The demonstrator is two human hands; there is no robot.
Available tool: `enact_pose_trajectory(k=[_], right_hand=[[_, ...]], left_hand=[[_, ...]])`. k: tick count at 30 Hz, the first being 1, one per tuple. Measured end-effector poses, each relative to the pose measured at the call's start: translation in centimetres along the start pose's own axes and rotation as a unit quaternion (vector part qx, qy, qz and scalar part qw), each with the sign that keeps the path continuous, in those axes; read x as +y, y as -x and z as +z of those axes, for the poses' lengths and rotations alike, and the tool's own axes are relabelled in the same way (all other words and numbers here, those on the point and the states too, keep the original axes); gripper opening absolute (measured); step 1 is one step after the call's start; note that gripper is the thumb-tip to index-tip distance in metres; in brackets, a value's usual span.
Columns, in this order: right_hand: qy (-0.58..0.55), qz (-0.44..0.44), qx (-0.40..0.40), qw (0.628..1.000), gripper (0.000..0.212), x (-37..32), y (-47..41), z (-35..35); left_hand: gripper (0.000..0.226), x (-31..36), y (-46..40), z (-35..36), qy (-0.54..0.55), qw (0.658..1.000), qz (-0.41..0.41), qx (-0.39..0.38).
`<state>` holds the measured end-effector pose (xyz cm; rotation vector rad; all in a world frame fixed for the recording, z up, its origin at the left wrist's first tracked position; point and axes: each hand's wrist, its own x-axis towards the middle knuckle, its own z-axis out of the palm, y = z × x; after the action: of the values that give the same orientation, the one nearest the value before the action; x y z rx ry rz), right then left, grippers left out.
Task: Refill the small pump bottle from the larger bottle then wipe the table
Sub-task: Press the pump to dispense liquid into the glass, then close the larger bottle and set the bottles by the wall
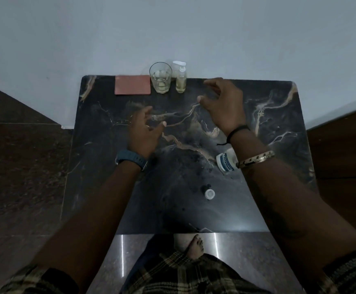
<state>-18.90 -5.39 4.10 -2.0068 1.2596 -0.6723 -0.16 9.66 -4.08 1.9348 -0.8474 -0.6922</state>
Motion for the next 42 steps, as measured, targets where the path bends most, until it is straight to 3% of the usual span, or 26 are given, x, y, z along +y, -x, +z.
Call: enact_pose_trajectory(k=[11, 18, 25, 30, 38, 42], right_hand=[[-0.029, -0.054, 0.051, 0.997, 0.026, 2.1, 12.2, -6.4], [-0.031, -0.042, 0.071, 0.996, 0.023, 4.6, 16.1, -7.9], [-0.042, 0.019, 0.073, 0.996, 0.037, 6.9, 18.0, -7.6], [-0.035, 0.086, 0.048, 0.995, 0.056, 8.6, 19.2, -6.6], [-0.045, 0.162, -0.02, 0.986, 0.082, 11.2, 19.6, -3.9], [-0.049, 0.183, -0.019, 0.982, 0.077, 12.1, 18.9, -2.7]], left_hand=[[0.047, -1.3, 12.0, 1.9, 0.029, 0.999, -0.004, -0.019], [0.044, -1.2, 15.7, 5.0, 0.01, 0.996, -0.02, -0.083], [0.046, -1.8, 17.2, 8.6, -0.059, 0.983, -0.001, -0.174], [0.054, -1.5, 17.2, 10.9, -0.153, 0.952, 0.038, -0.262], [0.023, -1.9, 17.3, 12.7, -0.284, 0.888, 0.163, -0.322], [0.016, -2.0, 16.8, 12.6, -0.241, 0.905, 0.154, -0.316]])
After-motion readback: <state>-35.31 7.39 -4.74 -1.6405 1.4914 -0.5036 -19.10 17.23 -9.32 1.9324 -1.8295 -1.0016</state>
